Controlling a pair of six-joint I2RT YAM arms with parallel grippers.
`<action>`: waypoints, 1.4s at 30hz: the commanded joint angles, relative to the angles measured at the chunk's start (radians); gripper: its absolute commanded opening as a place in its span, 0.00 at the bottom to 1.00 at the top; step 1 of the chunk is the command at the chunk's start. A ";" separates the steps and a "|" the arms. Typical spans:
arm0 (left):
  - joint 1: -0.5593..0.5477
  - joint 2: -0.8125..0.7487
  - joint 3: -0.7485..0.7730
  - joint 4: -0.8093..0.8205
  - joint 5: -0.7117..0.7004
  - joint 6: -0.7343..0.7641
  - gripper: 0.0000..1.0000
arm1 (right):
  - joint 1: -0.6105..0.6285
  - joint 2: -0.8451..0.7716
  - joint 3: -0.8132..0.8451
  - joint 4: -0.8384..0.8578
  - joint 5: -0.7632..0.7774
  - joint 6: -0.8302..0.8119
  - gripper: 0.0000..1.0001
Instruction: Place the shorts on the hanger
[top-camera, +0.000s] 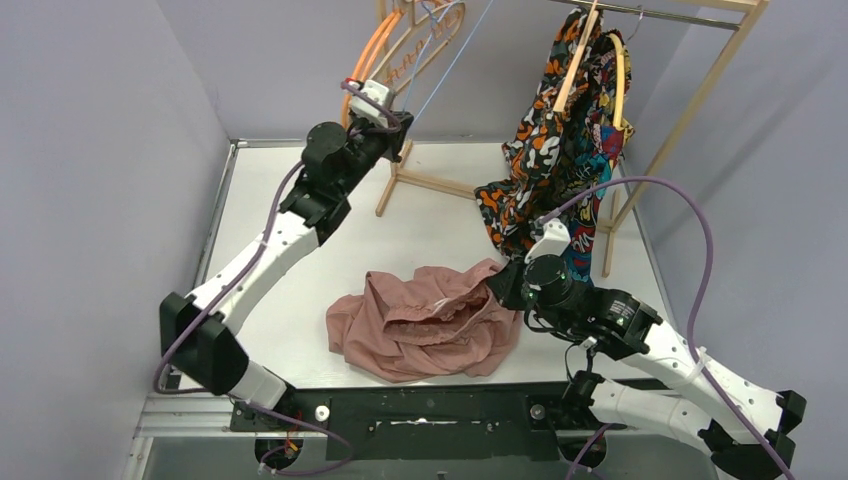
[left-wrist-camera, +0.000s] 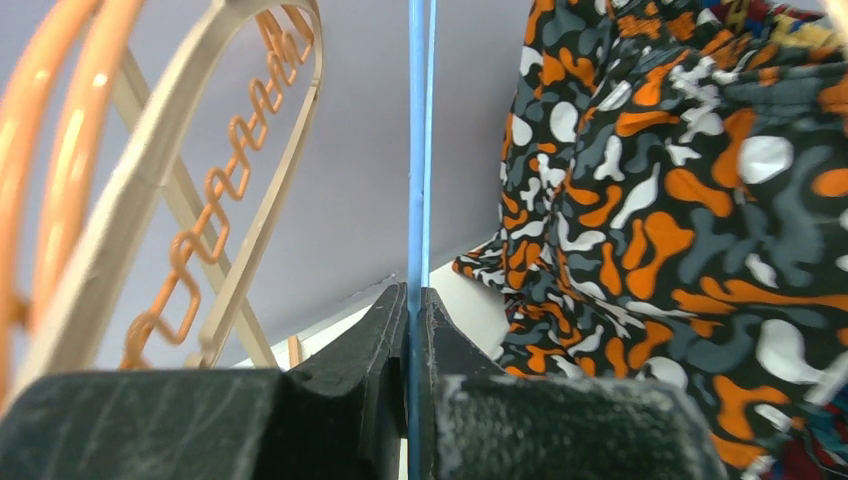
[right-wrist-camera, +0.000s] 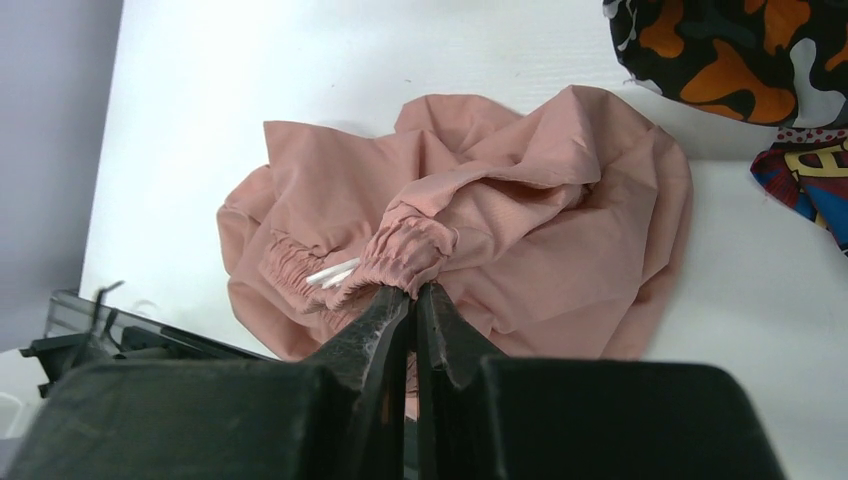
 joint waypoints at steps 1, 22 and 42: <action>-0.002 -0.199 -0.042 -0.073 0.003 -0.084 0.00 | 0.000 -0.013 0.080 0.015 0.047 0.039 0.00; -0.015 -0.725 -0.187 -0.948 0.196 -0.405 0.00 | -0.097 0.111 0.143 -0.034 0.094 0.096 0.00; -0.013 -0.858 -0.282 -1.168 0.551 -0.467 0.00 | -0.262 0.204 0.170 -0.047 0.103 0.119 0.00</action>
